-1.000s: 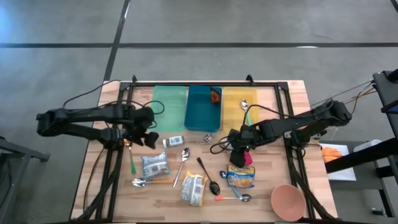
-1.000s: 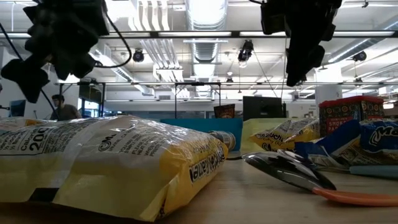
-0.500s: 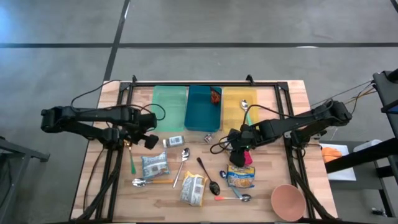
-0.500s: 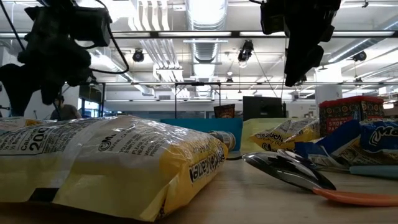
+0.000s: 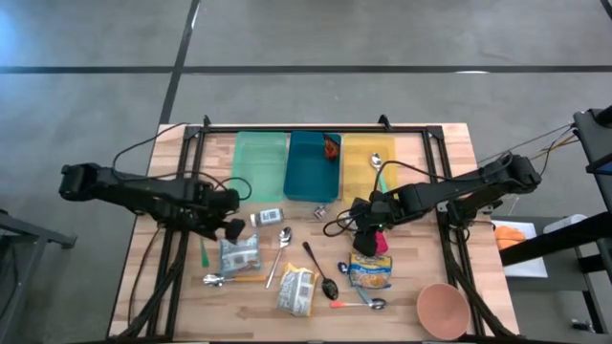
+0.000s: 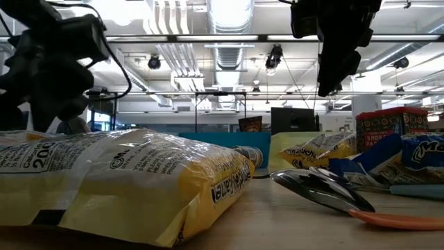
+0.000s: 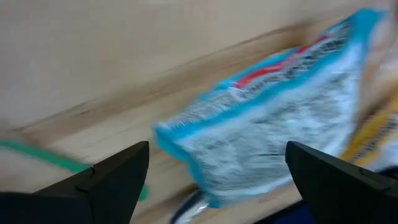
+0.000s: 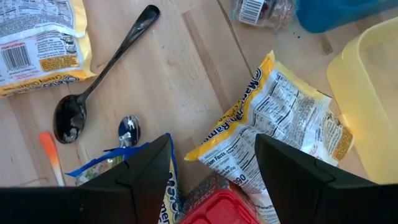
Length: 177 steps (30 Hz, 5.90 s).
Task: Pick & Place Food Item
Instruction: Put the light blue noodle pack into the green bin
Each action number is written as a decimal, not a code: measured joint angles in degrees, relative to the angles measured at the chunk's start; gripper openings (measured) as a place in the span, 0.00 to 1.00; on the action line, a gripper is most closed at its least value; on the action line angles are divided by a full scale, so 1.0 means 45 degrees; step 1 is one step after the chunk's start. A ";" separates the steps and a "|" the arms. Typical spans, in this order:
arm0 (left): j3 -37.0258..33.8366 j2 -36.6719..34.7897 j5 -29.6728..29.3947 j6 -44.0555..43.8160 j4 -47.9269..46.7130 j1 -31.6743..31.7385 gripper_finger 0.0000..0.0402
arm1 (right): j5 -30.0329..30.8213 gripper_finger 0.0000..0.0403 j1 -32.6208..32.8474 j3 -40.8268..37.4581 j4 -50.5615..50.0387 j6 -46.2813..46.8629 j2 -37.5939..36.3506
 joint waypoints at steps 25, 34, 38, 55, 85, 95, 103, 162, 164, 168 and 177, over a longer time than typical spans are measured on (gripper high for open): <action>-0.1936 -0.0133 0.1106 -0.0255 0.3379 -0.0004 0.80 | -0.0010 0.57 -0.0002 -0.0010 0.0074 0.0005 0.0000; -0.1936 -0.0133 0.1105 -0.0216 0.3375 -0.0001 0.43 | -0.0015 0.57 -0.0005 -0.0015 0.0134 -0.0082 0.0000; -0.1869 -0.0133 0.1118 -0.0216 0.3530 -0.0004 0.31 | -0.0019 0.57 -0.0004 -0.0015 0.0173 -0.0087 0.0000; -0.1798 -0.0289 0.1967 -0.0315 0.4170 -0.0004 0.02 | -0.0024 0.57 -0.0003 -0.0131 0.0299 -0.0094 0.0000; 0.3222 -0.1799 -0.0591 0.0806 0.0929 0.0024 0.00 | 0.0346 0.57 -0.0010 -0.0573 0.1044 -0.0432 -0.0005; 0.5331 -0.1794 -0.2270 0.2048 -0.1097 0.1497 0.00 | 0.0971 0.57 -0.0010 -0.0634 0.1054 -0.0383 -0.0005; 0.5544 -0.1780 -0.2390 0.3590 -0.1018 0.4212 0.00 | 0.0991 0.57 -0.0019 -0.0731 0.1114 -0.0378 -0.0005; 0.5549 0.5698 -0.2311 1.1154 0.3601 1.1575 0.00 | 0.2229 0.57 -0.0005 -0.0730 0.1375 0.0830 -0.0005; 0.5549 0.5618 -0.3010 1.1118 0.3257 1.1599 0.00 | 0.2229 0.57 0.0000 -0.0733 0.1375 0.0903 -0.0005; 0.5549 0.5526 -0.3830 1.1082 0.3001 1.1618 0.00 | 0.2229 0.57 0.0000 -0.0733 0.1379 0.0972 -0.0005; 0.5549 0.5404 -0.4490 1.1023 0.3214 1.1623 0.00 | 0.2229 0.57 0.0000 -0.0802 0.1428 0.0972 -0.0005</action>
